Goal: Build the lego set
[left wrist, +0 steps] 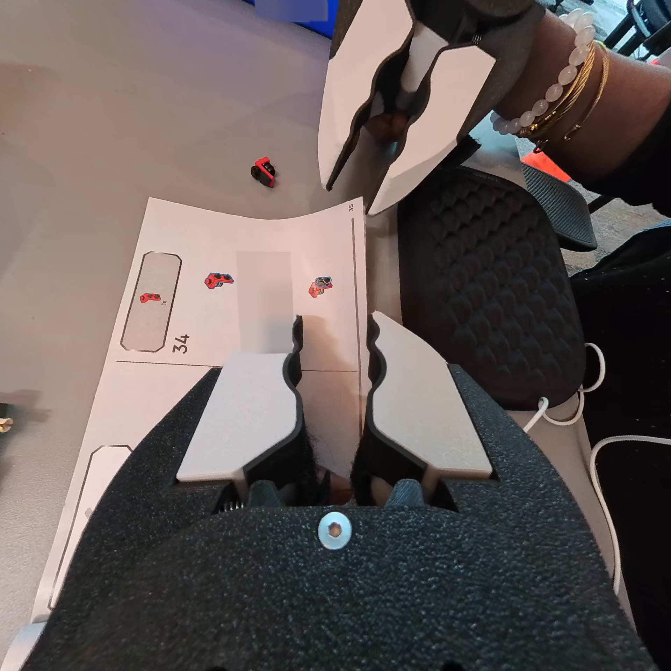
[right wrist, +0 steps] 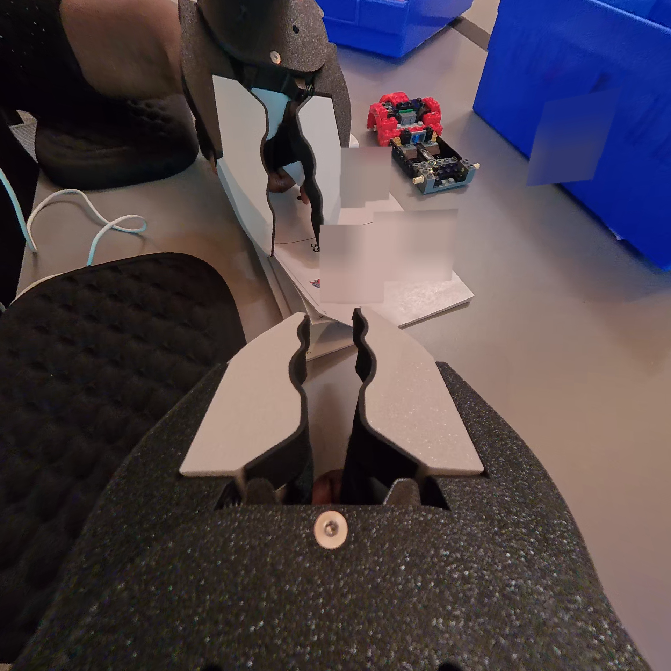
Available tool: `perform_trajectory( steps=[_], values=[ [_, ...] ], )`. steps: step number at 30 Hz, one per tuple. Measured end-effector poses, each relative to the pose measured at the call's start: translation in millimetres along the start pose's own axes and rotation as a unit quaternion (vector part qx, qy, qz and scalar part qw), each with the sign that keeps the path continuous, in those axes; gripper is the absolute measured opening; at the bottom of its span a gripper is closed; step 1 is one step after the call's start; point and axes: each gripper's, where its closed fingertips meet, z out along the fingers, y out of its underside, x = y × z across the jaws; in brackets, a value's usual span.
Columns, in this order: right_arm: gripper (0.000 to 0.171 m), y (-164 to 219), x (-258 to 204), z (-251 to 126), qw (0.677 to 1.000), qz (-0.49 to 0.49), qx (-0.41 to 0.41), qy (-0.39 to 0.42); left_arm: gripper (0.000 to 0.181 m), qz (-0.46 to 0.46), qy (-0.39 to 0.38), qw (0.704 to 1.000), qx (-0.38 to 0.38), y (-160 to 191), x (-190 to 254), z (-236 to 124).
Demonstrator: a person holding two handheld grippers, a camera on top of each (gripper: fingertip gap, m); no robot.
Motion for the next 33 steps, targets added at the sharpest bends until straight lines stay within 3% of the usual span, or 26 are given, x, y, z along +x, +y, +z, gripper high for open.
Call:
perform_trajectory(
  steps=[21, 33],
  values=[
    [0.007, 0, 1, 1, 0.999, -0.029, -0.005, 0.014, 0.027, -0.036, 0.025, 0.999, 0.025, -4, -1, -5],
    [0.009, -14, 10, 6, 0.994, -0.055, 0.029, 0.087, 0.026, -0.046, 0.029, 0.998, 0.026, -4, -2, -6]
  ],
)
